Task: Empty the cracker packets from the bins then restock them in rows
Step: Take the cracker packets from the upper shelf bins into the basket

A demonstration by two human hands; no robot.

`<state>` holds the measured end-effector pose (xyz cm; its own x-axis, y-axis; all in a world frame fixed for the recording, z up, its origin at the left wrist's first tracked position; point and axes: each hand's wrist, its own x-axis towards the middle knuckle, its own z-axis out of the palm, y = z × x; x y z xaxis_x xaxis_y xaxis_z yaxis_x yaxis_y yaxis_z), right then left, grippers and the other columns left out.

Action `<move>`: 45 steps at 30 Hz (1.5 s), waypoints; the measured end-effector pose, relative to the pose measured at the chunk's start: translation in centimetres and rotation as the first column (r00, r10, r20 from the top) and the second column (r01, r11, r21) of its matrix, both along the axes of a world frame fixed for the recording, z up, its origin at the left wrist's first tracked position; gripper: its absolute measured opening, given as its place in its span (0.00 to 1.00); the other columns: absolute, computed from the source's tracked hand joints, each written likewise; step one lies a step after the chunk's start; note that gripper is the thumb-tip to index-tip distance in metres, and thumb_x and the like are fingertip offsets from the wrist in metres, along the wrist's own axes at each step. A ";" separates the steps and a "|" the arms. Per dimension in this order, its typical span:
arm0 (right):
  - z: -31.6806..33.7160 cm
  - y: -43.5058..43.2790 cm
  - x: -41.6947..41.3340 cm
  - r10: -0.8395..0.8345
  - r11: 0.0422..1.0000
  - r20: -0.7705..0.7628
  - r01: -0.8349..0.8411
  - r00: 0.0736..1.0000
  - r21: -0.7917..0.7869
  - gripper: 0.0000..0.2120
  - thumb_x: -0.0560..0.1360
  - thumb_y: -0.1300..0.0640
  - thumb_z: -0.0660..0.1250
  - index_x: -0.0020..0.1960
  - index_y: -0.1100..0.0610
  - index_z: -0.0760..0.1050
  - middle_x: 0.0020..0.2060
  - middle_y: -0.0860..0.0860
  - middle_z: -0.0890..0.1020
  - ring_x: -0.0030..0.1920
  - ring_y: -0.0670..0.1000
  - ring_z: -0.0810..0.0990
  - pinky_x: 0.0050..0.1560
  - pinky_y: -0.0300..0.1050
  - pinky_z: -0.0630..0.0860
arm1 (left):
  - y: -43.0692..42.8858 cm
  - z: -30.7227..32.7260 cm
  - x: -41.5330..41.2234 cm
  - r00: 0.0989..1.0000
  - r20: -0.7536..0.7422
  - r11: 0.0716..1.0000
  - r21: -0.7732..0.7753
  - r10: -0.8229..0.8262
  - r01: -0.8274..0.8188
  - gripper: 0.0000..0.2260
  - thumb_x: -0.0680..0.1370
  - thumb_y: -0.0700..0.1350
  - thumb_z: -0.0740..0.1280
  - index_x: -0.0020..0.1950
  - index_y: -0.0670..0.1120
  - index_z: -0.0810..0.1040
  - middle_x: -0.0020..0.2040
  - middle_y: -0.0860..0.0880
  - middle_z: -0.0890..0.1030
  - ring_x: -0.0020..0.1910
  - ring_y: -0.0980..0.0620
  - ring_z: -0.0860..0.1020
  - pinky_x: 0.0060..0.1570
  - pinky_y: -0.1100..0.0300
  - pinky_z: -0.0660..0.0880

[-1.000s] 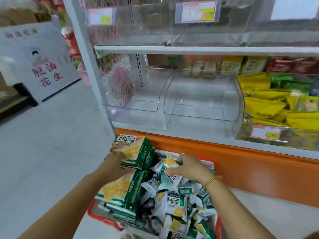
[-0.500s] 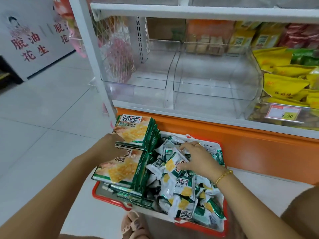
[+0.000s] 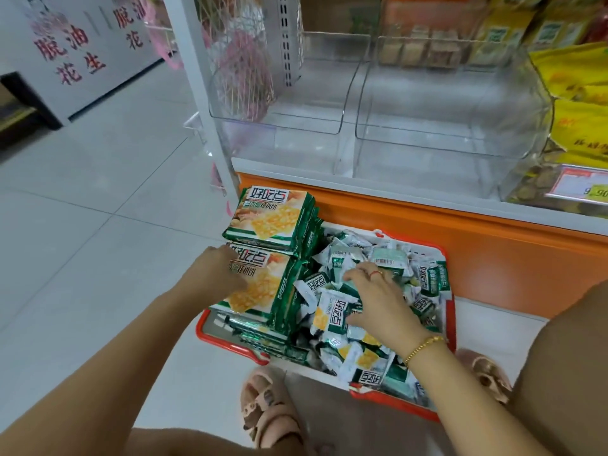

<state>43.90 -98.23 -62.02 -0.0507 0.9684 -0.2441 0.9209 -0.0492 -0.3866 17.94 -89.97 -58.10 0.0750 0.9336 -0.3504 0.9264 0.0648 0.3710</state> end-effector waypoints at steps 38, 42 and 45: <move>1.5 13.4 -6.6 -0.598 0.798 -0.703 0.365 0.385 -0.479 0.39 0.69 0.55 0.77 0.72 0.62 0.61 0.64 0.58 0.73 0.60 0.57 0.74 0.49 0.49 0.76 | -0.8 4.0 -12.0 0.491 0.655 0.781 -0.618 0.574 -0.089 0.29 0.63 0.47 0.80 0.59 0.35 0.77 0.57 0.37 0.81 0.52 0.42 0.82 0.46 0.56 0.81; 2.6 13.1 -6.1 -0.606 0.794 -0.703 0.346 0.374 -0.500 0.36 0.76 0.45 0.68 0.74 0.61 0.57 0.69 0.58 0.69 0.63 0.59 0.73 0.57 0.52 0.77 | 3.2 4.1 -8.5 0.369 0.740 0.827 -0.505 0.563 -0.249 0.13 0.75 0.43 0.65 0.56 0.39 0.78 0.50 0.41 0.84 0.42 0.49 0.83 0.41 0.60 0.81; 3.5 13.3 -5.2 -0.610 0.792 -0.709 0.297 0.353 -0.534 0.41 0.74 0.34 0.61 0.75 0.60 0.58 0.70 0.59 0.68 0.61 0.59 0.75 0.53 0.49 0.80 | 6.2 3.6 -5.2 0.420 0.723 0.836 -0.464 0.548 -0.293 0.11 0.78 0.42 0.65 0.57 0.38 0.79 0.49 0.41 0.84 0.43 0.48 0.83 0.44 0.58 0.81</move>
